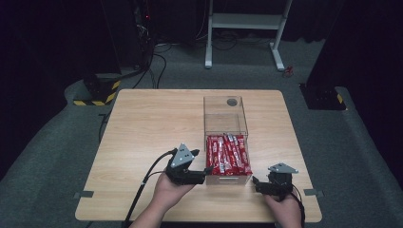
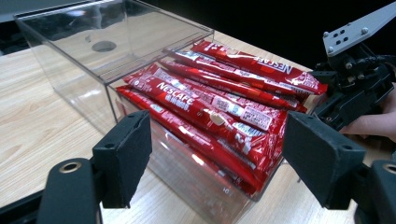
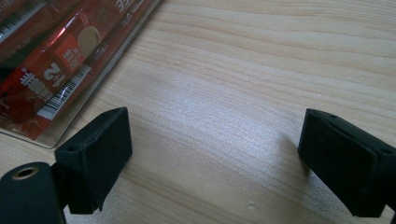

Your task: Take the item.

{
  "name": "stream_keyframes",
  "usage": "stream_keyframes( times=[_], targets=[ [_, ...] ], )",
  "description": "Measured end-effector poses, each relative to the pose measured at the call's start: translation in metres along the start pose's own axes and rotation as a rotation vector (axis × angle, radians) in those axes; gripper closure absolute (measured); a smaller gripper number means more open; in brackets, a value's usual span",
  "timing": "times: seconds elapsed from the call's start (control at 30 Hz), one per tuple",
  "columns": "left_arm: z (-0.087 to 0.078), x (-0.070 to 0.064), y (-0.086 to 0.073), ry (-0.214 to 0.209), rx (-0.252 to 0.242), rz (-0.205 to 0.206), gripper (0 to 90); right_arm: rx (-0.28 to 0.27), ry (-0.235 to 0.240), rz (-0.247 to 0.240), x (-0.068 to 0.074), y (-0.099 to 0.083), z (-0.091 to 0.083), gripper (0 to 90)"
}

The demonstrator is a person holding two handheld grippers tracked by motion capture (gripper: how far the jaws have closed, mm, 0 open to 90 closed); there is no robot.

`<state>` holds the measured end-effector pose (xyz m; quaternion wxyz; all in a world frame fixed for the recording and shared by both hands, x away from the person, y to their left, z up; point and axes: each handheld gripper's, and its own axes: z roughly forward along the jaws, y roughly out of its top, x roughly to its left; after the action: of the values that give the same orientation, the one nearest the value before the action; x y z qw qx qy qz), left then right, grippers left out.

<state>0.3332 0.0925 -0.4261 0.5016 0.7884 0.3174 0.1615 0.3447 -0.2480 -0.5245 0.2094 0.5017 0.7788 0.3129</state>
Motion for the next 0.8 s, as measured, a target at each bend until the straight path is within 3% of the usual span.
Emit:
stream_keyframes(
  times=[0.53, 0.8],
  targets=[
    [0.019, -0.002, 0.009, 0.001, 0.019, 0.010, 27.2, 0.001, 0.003, -0.002, 0.000, 0.000, 0.000, 9.6],
    [0.032, -0.001, 0.008, 0.013, 0.053, -0.008, 38.8, 0.001, 0.004, -0.002, 0.000, 0.000, 0.000, 9.6]
  ],
)
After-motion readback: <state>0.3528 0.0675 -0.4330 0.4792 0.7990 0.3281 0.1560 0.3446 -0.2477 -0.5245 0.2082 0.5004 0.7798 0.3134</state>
